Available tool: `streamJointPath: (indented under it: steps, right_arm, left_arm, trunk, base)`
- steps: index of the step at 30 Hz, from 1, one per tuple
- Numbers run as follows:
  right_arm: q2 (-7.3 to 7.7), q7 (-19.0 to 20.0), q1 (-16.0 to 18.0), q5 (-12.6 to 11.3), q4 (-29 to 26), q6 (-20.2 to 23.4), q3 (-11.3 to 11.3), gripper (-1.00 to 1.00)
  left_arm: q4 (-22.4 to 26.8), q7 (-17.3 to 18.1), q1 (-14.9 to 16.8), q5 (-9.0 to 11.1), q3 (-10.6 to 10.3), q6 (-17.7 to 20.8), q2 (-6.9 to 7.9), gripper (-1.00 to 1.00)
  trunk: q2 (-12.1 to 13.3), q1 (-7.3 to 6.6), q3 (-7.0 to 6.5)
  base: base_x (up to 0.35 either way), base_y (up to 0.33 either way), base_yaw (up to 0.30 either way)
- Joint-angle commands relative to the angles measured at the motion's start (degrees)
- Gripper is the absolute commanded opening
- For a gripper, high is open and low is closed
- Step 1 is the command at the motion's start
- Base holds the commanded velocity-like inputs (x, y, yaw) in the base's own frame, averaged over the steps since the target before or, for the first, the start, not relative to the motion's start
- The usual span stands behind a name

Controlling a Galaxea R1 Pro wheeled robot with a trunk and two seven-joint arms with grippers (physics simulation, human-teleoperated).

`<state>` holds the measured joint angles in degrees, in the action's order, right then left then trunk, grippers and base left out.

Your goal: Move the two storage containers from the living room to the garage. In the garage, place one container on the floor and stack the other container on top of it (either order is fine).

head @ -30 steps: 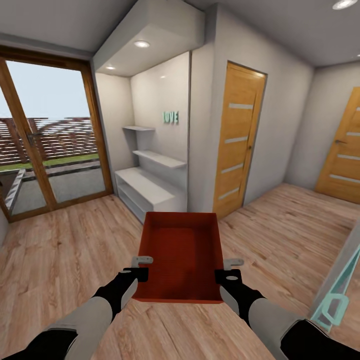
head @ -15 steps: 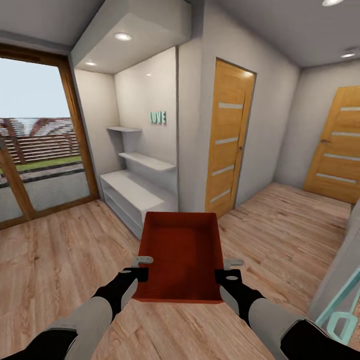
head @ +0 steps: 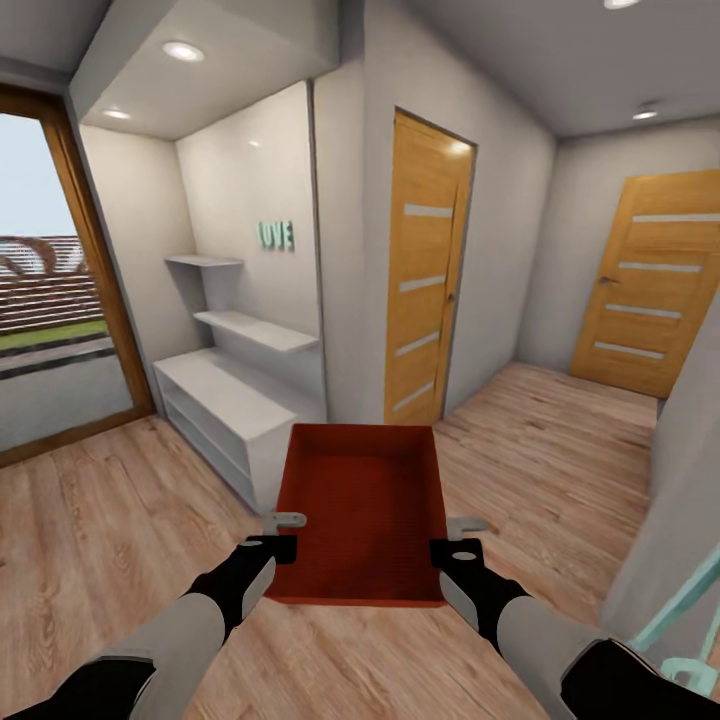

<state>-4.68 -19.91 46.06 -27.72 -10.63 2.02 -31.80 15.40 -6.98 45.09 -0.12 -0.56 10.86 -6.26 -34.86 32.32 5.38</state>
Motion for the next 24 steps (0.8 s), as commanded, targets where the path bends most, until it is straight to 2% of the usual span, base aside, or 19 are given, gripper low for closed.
streamJointPath:
  steps: [1,14,24]
  right_arm:
    - [0.02,2.07,0.08,0.3,-0.62,0.26,1.83,-1.0]
    - [0.02,2.07,0.08,0.3,-0.62,0.26,1.8,-1.0]
    - [-0.01,2.07,0.08,0.3,-0.62,0.26,1.83,-1.0]
  left_arm:
    - [0.07,-0.58,0.0,-0.93,1.0,0.45,0.03,-1.0]
    - [0.07,-0.6,0.0,-0.93,1.0,0.42,0.03,-1.0]
    - [0.07,-0.59,0.0,-0.93,1.0,0.42,0.02,-1.0]
  trunk:
    - [-0.09,0.05,0.1]
    - [-0.09,0.05,0.1]
    - [-0.09,0.05,0.1]
  base:
    - [0.322,0.0,-0.013]
    - [0.322,0.0,-0.007]
    - [0.322,0.0,-0.198]
